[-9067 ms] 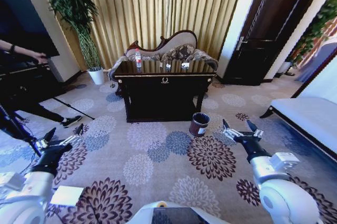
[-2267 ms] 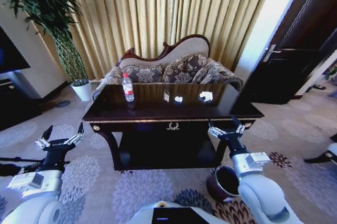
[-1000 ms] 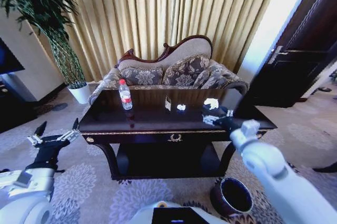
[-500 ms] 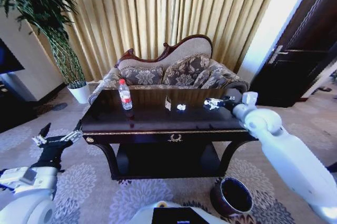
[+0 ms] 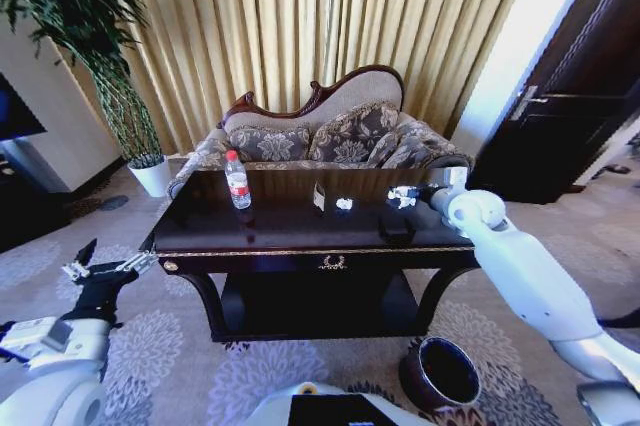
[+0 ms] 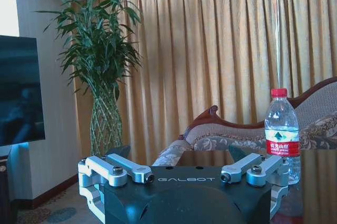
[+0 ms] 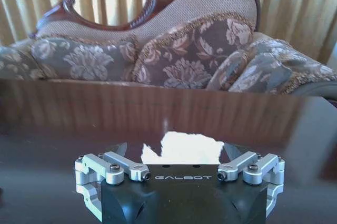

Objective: Move to the front of the table and place the trash on the table into the trash bin.

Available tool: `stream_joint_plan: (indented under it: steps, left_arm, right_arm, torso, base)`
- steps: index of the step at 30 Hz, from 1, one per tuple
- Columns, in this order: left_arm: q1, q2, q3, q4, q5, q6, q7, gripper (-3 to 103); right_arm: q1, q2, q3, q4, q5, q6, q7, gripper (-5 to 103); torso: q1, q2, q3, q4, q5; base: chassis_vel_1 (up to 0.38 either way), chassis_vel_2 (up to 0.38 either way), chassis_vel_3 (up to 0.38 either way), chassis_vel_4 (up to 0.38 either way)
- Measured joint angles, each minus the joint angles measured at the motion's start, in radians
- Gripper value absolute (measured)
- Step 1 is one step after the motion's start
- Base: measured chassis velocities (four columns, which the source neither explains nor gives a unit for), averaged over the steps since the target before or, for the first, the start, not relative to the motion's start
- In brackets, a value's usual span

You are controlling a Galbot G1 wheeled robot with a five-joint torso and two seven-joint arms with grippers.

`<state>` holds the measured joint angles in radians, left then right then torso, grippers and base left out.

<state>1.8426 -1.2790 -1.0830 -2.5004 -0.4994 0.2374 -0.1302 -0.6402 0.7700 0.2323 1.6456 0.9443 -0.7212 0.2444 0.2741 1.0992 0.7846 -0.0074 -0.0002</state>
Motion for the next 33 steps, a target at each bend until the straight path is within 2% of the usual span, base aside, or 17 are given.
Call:
stream_joint_plan:
  steps: [23,25,27,28,30,33]
  left_arm:
    - [0.007,0.001,-0.002,0.000,-0.002,-0.004,0.002,100]
    - [0.007,0.000,-0.002,0.000,-0.002,-0.004,0.002,100]
    - [0.006,-0.001,0.000,0.000,-0.002,-0.005,0.002,100]
    - [0.006,-0.001,0.000,0.000,-0.002,-0.005,0.002,100]
    - [0.006,-0.002,0.003,0.000,-0.002,-0.005,0.002,100]
    - [0.007,-0.002,0.003,0.000,-0.002,-0.005,0.003,100]
  right_arm:
    - [0.052,0.026,-0.038,-0.167,-0.058,0.005,-0.010,100]
    - [0.049,0.027,-0.035,-0.168,-0.058,0.006,-0.014,103]
    - [0.038,0.028,-0.026,-0.165,-0.062,0.007,-0.031,95]
    - [0.038,0.028,-0.026,-0.165,-0.062,0.007,-0.031,95]
    - [0.028,0.028,-0.019,-0.158,-0.068,0.009,-0.035,85]
    - [0.016,0.029,-0.012,-0.153,-0.070,0.012,-0.037,85]
  torso:
    - [0.000,0.000,0.000,0.0000,0.0000]
    - [0.000,0.000,0.000,0.0000,0.0000]
    - [0.000,0.000,0.000,0.0000,-0.0002]
    - [0.000,0.000,0.000,0.0000,-0.0002]
    - [0.000,0.000,0.000,0.0001,-0.0003]
    - [0.000,0.000,0.000,0.0001,-0.0003]
  base:
    - [0.000,0.000,0.000,0.000]
    - [0.000,0.000,0.000,0.000]
    - [0.000,0.000,0.000,0.000]
    - [0.000,0.000,0.000,0.000]
    - [0.000,0.000,0.000,0.000]
    - [0.000,0.000,0.000,0.000]
